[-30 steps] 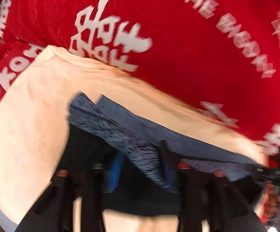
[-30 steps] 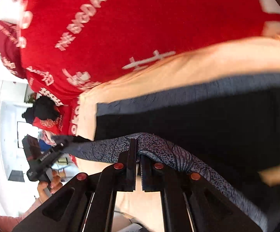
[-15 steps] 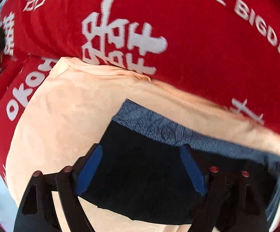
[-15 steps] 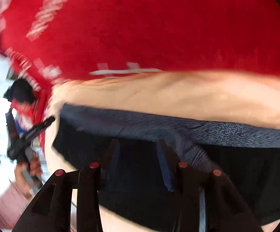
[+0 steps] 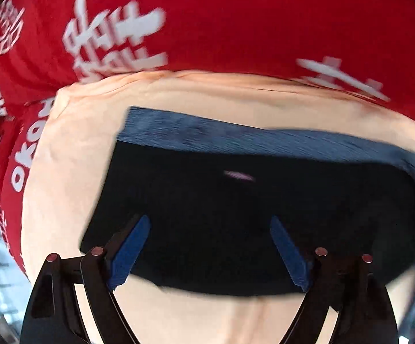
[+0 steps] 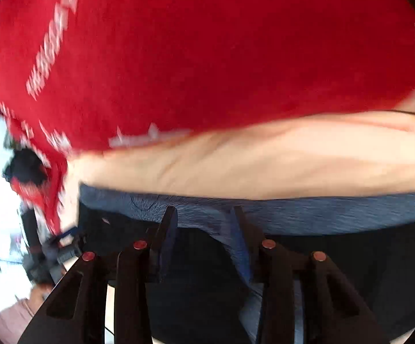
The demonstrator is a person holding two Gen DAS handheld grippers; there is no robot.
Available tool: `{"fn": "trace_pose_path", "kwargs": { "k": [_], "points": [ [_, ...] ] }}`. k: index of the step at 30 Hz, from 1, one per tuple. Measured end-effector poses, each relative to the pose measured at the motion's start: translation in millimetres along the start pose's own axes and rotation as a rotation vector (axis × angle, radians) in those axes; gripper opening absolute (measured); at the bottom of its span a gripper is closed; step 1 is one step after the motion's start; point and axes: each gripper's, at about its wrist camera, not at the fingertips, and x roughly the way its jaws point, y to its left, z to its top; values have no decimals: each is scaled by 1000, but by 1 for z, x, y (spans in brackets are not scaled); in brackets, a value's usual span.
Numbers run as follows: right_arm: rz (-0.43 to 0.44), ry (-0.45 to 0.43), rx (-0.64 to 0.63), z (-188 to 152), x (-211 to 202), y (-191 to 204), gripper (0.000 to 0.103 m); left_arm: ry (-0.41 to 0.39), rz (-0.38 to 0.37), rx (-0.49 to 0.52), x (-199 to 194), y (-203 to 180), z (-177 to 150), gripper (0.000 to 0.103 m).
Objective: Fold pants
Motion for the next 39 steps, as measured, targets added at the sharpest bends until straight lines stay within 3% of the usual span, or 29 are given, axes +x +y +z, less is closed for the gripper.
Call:
{"fn": "trace_pose_path", "kwargs": {
  "k": [4, 7, 10, 12, 14, 16, 21, 27, 28, 29, 30, 31, 34, 39],
  "points": [
    [-10, 15, 75, -50, -58, -40, 49, 6, -104, 90, -25, -65, -23, 87],
    [-38, 18, 169, -112, -98, -67, 49, -1, -201, 171, -32, -126, -34, 88],
    [-61, 4, 289, -177, -131, -101, 49, -10, -243, 228, -21, -173, -42, 88],
    [-89, 10, 356, -222, -137, -113, 49, 20, -232, 270, -5, -206, -54, 88],
    [-105, 13, 448, -265, -140, -130, 49, -1, -185, 295, 5, -220, -64, 88],
    [-93, 10, 511, -294, -135, -140, 49, -25, -190, 296, 4, -223, -64, 88],
    [-66, -11, 578, -341, -123, -151, 49, -31, -186, 302, 10, -220, -59, 88],
    [0, -54, 621, -349, -122, -164, 48, -50, -185, 305, 7, -225, -59, 89],
    [6, -45, 616, -348, -121, -165, 44, -53, -184, 302, 8, -218, -62, 89],
    [18, -36, 611, -347, -124, -167, 19, -53, -183, 297, 7, -217, -63, 89],
    [44, -42, 605, -344, -128, -166, 11, -51, -182, 292, 7, -217, -64, 89],
    [51, -56, 587, -338, -133, -162, 11, -48, -180, 287, 9, -212, -65, 89],
    [48, -100, 460, -295, -172, -154, 9, -34, -163, 265, 6, -217, -64, 89],
    [-13, -207, 256, -179, -247, -167, 7, 9, -113, 212, -2, -221, -64, 89]
  ]
}}
